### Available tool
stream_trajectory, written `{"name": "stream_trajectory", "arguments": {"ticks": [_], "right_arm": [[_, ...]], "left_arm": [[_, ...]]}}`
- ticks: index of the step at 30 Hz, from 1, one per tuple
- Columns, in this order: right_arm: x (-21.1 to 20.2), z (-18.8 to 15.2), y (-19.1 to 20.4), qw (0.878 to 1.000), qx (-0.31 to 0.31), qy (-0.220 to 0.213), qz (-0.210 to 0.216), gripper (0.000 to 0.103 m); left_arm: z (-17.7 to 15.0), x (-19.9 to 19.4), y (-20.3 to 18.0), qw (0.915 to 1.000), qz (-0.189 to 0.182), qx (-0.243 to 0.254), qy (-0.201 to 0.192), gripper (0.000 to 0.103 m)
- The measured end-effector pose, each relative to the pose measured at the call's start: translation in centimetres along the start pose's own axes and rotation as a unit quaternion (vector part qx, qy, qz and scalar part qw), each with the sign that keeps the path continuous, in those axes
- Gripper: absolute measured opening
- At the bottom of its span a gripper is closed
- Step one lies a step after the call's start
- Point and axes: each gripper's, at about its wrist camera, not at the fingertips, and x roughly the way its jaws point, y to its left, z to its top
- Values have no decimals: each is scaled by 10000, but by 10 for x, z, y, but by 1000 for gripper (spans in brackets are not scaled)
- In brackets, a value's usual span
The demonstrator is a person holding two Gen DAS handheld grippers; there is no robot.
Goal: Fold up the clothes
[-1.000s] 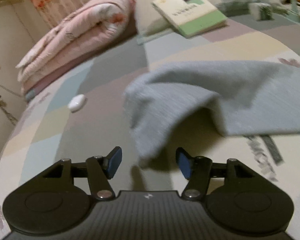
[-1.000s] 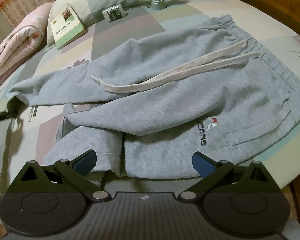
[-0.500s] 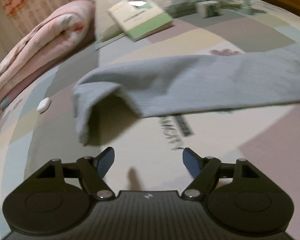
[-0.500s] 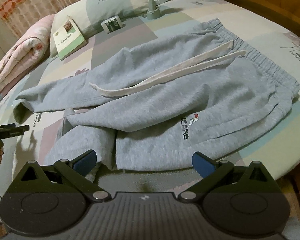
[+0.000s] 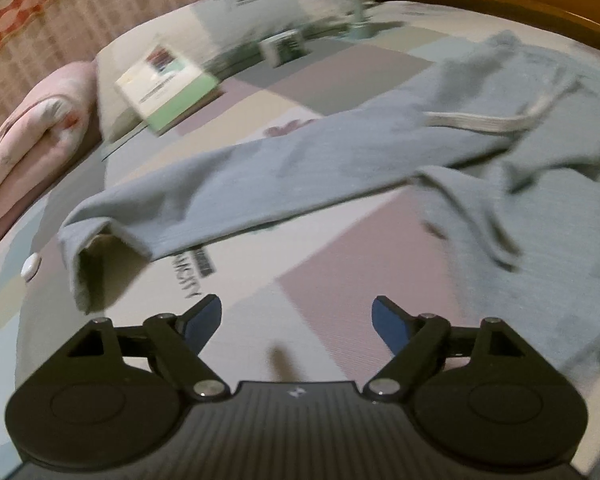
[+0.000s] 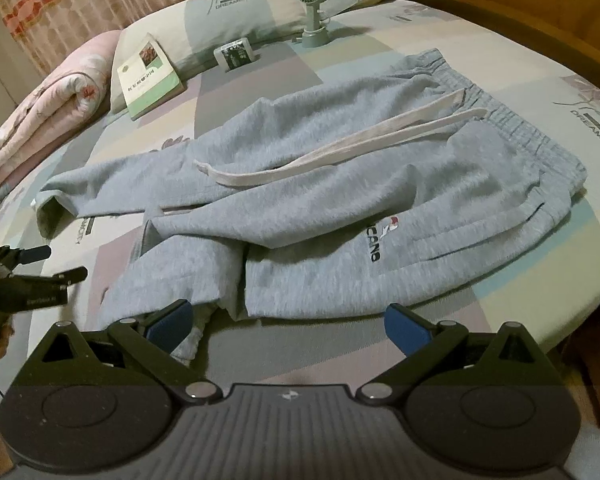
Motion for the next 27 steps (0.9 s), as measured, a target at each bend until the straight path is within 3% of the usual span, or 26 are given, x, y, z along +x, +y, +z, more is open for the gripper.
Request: {"name": "stream_trajectory", "arguments": {"ticks": [11,18,22,27], "right_arm": [[-12,-15,16,9999,-54,51,94,103],[-28,-22,16,9998,33,-144,111,103],[-34,-24,9,9995,195,-242,107,103],[-38,-25,5,9991,281,-294,147,103]], "left_arm": [[-11,-53,-42,9986,-423,49,-326,87],[-8,-78,-81,9924,-1042,273,-597,89],[-4,-74,-104,9911,-1071,348,-716,89],[3,-50,-113,9935,-965,67,-607,89]]}}
